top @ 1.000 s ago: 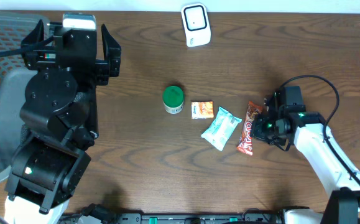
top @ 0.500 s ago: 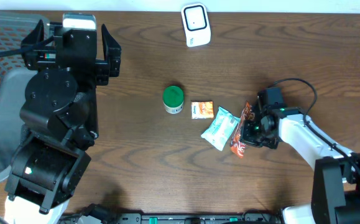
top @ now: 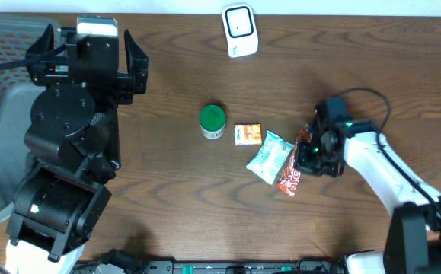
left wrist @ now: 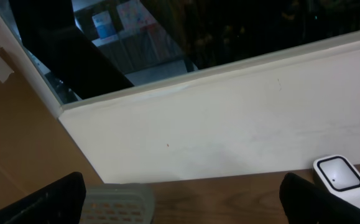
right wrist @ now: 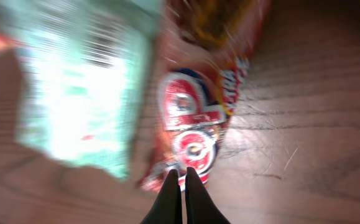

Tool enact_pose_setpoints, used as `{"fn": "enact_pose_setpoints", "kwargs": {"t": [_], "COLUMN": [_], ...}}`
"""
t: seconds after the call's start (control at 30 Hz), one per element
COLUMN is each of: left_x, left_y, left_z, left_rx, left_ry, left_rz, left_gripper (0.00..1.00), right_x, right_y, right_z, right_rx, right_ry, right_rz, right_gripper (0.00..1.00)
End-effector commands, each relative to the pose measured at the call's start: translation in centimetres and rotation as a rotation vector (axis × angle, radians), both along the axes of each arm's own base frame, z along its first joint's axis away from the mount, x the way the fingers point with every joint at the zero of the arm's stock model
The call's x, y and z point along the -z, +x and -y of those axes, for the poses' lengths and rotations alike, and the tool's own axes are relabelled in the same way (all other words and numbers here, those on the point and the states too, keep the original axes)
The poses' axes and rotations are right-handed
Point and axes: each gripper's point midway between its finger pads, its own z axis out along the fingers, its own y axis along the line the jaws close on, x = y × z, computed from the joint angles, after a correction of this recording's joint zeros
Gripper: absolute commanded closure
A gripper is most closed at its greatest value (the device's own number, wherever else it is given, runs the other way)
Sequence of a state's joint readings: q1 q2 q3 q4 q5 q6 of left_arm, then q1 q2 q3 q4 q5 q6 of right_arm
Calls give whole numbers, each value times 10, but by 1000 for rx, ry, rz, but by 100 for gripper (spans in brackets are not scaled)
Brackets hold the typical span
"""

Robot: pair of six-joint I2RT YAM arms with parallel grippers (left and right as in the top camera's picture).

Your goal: Scan the item barcode

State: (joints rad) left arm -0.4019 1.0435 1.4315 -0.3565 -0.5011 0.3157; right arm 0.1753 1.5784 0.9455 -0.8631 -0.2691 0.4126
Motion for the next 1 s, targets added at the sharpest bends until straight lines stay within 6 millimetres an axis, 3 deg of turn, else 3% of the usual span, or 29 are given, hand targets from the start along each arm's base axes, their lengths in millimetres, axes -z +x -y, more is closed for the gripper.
{"fn": "enact_pose_setpoints", "kwargs": {"t": [0.0, 0.13, 0.47, 0.7, 0.97], "left_x": [-13, -13, -13, -13, -13], "left_y": [-6, -6, -6, -6, -6], "left_z": [-6, -6, -6, -6, -6], "left_rx": [-20, -20, -19, -19, -19], "left_ry": [1, 1, 1, 1, 1], "left_rz": [28, 28, 28, 28, 28], "left_gripper": [0, 0, 0, 0, 0], "right_x": [-32, -25, 19, 25, 23], "right_y": [14, 8, -26, -30, -20], "right_z": [-8, -5, -11, -22, -27], "right_rx": [-19, -21, -44, -76, -88], "right_ry": [30, 11, 20, 42, 52], "right_rz": [99, 80, 10, 21, 68], "right_gripper": [99, 99, 99, 99, 99]}}
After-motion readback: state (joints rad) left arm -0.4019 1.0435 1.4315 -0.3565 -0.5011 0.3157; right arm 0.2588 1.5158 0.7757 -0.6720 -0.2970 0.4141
